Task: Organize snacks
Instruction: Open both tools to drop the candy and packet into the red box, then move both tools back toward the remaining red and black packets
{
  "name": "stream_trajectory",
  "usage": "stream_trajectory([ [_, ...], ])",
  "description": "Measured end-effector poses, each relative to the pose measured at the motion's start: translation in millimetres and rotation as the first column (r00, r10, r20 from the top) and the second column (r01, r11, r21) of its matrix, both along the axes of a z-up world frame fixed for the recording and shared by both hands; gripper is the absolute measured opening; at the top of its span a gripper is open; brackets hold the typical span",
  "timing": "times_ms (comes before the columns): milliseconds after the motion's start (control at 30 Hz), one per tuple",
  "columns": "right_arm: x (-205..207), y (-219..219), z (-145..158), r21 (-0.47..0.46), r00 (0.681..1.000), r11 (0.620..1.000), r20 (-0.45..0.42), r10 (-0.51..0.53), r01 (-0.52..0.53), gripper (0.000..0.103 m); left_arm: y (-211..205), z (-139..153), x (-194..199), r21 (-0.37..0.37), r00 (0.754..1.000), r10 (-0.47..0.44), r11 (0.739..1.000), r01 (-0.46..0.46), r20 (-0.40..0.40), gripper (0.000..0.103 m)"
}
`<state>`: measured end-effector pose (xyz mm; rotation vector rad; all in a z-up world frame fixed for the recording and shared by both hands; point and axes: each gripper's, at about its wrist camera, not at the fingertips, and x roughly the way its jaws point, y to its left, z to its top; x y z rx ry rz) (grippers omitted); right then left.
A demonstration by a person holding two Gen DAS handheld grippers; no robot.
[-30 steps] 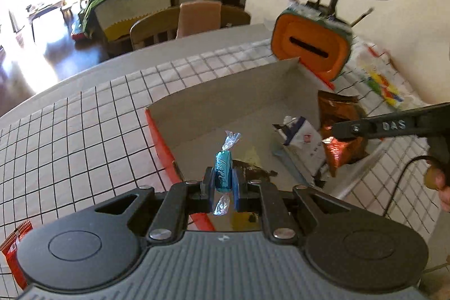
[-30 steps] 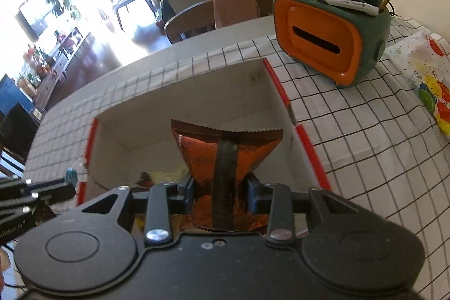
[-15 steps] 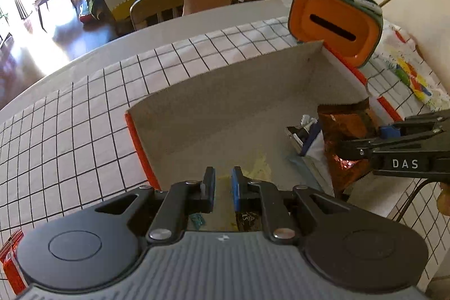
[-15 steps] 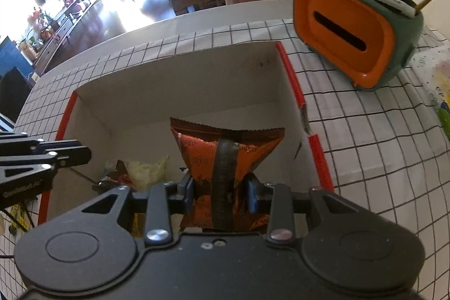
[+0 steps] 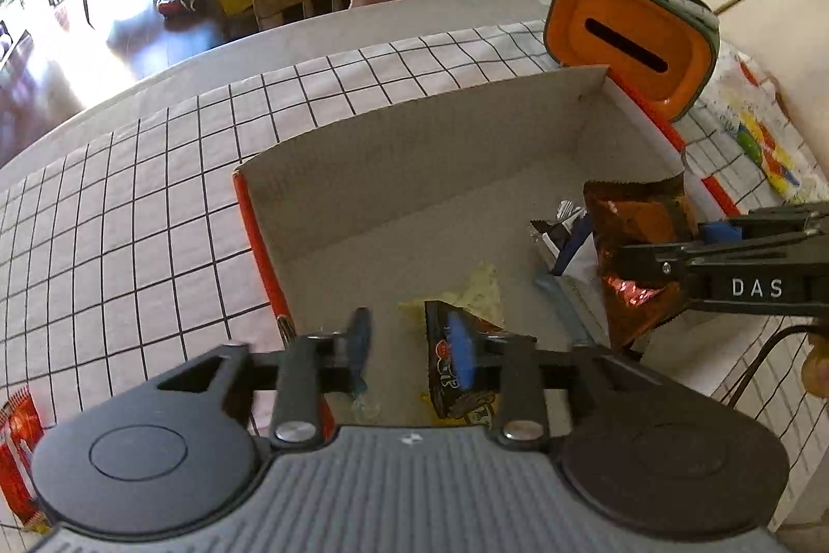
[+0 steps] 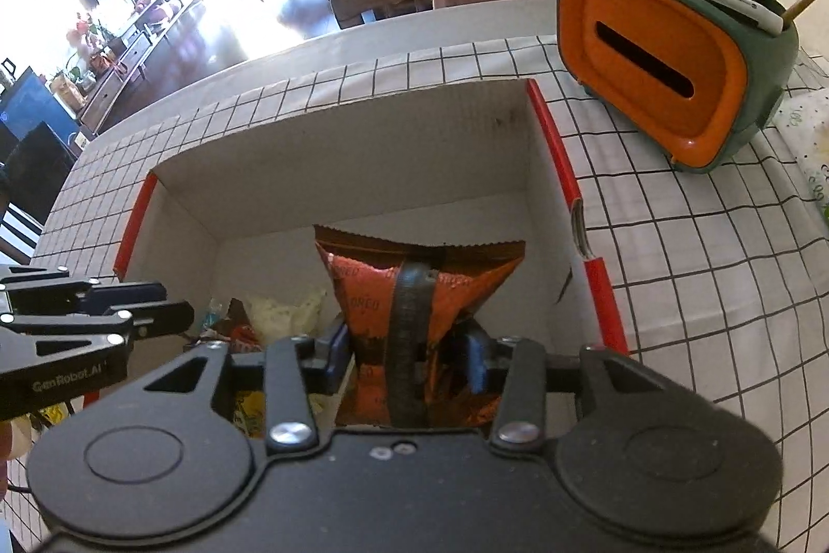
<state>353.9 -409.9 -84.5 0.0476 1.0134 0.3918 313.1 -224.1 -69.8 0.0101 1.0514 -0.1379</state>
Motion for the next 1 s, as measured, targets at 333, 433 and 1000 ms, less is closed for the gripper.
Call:
stream_trajectory([
  [333, -17, -3, 22, 0.026, 0.997, 1.000, 0.074, 0.010, -0.012, 0.078, 9, 21, -19, -0.042, 0.997, 0.020, 0.999, -0.017, 0.069, 0.068],
  [433, -23, -5, 29, 0.046, 0.996, 0.999, 0.086, 0.004, -0.008, 0.082, 10, 29, -26, -0.038, 0.995, 0.007, 0.999, -0.003, 0.097, 0.068],
  [1000, -79, 15, 63, 0.075, 0.986, 0.997, 0.166, -0.005, -0.007, 0.098, 42, 58, -79, -0.051, 0.975, -0.027, 0.998, 0.039, 0.222, 0.082],
])
